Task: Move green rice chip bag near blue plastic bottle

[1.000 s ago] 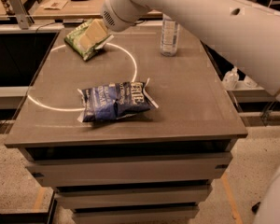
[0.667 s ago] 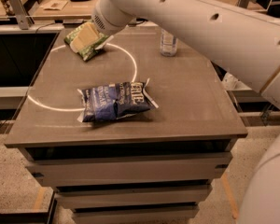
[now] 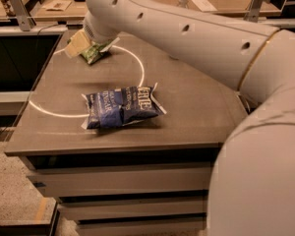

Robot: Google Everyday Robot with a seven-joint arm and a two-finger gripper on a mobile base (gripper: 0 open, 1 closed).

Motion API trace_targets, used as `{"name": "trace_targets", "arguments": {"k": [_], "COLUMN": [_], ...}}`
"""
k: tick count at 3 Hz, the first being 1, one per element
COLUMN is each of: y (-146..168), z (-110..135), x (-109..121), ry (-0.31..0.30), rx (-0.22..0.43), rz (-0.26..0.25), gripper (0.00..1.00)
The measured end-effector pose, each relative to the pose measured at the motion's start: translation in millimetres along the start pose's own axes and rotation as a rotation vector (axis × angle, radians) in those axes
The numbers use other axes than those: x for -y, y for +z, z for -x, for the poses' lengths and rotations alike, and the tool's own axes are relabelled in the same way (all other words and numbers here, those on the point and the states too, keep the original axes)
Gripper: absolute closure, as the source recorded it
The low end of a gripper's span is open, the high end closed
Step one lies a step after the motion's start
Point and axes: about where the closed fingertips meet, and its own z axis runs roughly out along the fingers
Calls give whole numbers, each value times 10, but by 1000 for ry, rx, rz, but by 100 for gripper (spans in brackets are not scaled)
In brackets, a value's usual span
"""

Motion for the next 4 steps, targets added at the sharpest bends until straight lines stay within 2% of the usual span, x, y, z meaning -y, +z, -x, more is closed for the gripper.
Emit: {"name": "trace_targets", "arguments": {"k": [2,4], "y": [558,993], "z": [131,106], "x": [26,103], "ry": [-9,-29], "rx": [-2,-19], "rz": [8,30], "gripper": [0,0]}}
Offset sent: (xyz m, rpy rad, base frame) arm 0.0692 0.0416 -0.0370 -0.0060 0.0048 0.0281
